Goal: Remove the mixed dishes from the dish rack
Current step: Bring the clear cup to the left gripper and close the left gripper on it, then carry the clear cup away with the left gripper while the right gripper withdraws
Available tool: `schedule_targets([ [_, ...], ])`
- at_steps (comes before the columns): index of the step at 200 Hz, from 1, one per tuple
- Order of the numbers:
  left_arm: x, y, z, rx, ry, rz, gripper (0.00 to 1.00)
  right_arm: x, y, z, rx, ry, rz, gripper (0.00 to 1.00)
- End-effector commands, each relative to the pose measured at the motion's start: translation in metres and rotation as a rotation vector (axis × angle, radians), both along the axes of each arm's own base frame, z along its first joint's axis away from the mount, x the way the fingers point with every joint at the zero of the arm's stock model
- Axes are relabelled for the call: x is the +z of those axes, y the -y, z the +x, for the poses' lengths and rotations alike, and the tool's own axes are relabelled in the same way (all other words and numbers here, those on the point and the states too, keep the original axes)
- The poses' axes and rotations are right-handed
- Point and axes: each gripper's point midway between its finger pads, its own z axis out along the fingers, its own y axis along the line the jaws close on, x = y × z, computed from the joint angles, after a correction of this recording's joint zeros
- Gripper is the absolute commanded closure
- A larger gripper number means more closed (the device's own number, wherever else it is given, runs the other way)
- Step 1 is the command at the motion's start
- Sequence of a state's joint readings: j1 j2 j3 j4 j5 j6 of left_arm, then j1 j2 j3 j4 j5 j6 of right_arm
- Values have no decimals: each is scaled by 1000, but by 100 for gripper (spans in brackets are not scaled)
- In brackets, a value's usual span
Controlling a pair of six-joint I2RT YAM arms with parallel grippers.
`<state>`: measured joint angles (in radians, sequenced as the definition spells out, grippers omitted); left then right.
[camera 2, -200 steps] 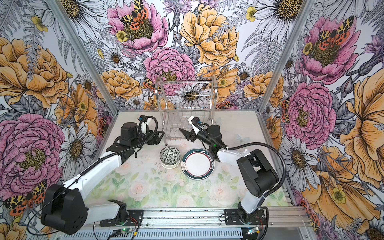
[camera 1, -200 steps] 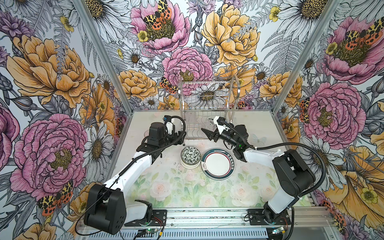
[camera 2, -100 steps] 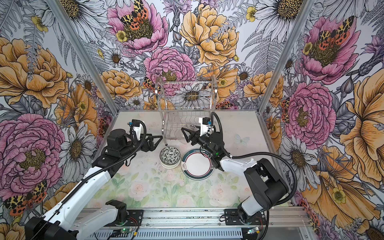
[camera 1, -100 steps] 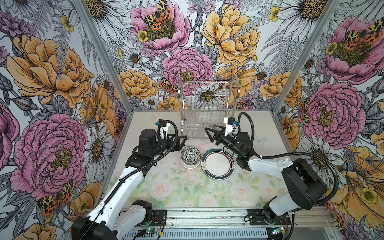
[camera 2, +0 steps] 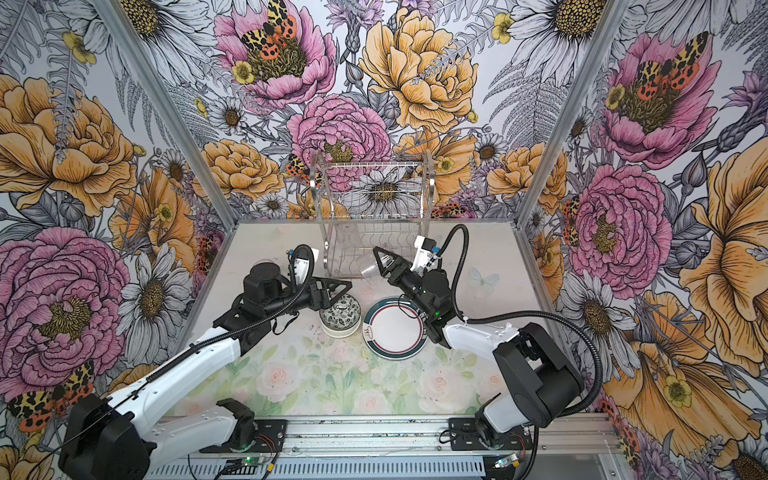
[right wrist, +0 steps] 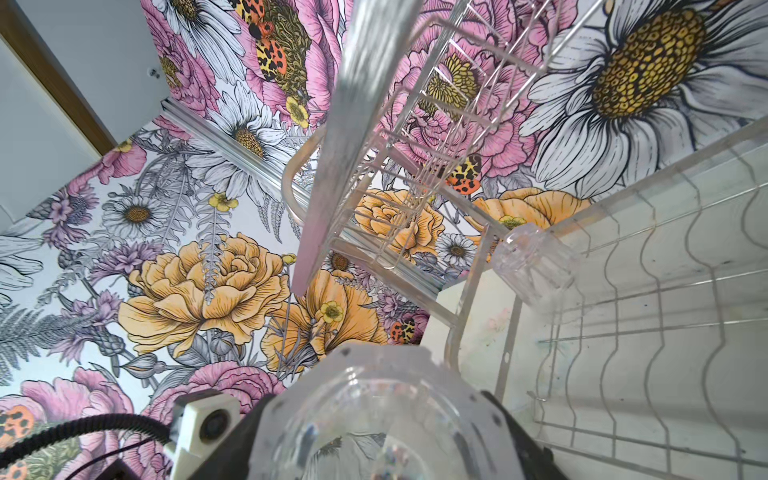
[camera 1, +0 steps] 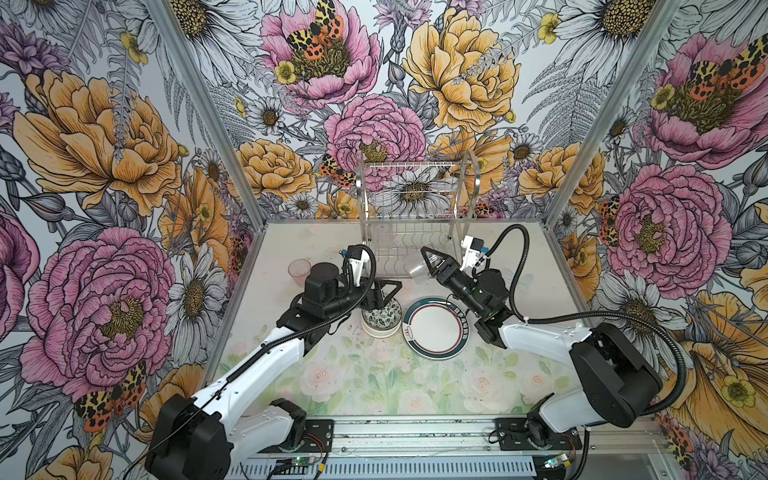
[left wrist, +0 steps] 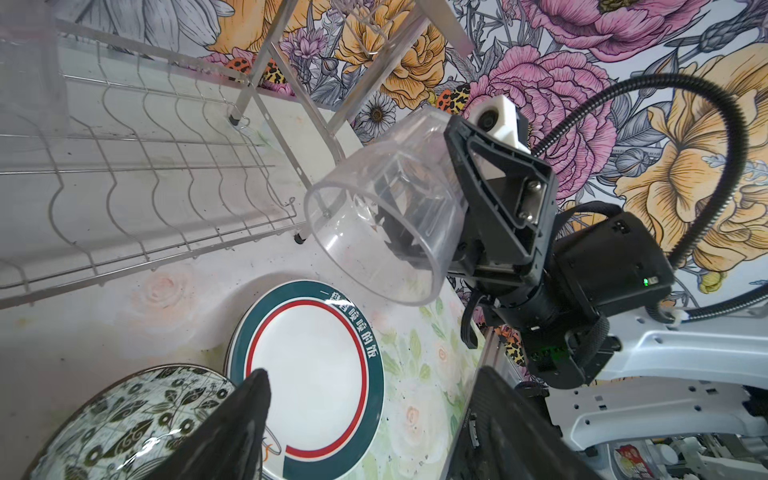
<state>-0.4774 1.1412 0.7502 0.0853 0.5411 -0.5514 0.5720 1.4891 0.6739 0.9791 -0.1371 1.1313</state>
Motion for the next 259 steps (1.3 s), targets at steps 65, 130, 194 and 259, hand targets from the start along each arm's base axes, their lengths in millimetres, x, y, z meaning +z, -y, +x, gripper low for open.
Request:
schedule_targets([
  [65,51,50,17,-123,89,-153,29,4,1,-3,7,-1,147,100],
  [130,50,69,21,-162,59,-191,42,-1,-2,0,23,-12,182,100],
  [194,50,69,19,-172,57,-193,72,0,-3,1,34,-16,192,100],
  [259,52,70,18,-179,58,-200,91,0,-8,2,55,-19,202,82],
])
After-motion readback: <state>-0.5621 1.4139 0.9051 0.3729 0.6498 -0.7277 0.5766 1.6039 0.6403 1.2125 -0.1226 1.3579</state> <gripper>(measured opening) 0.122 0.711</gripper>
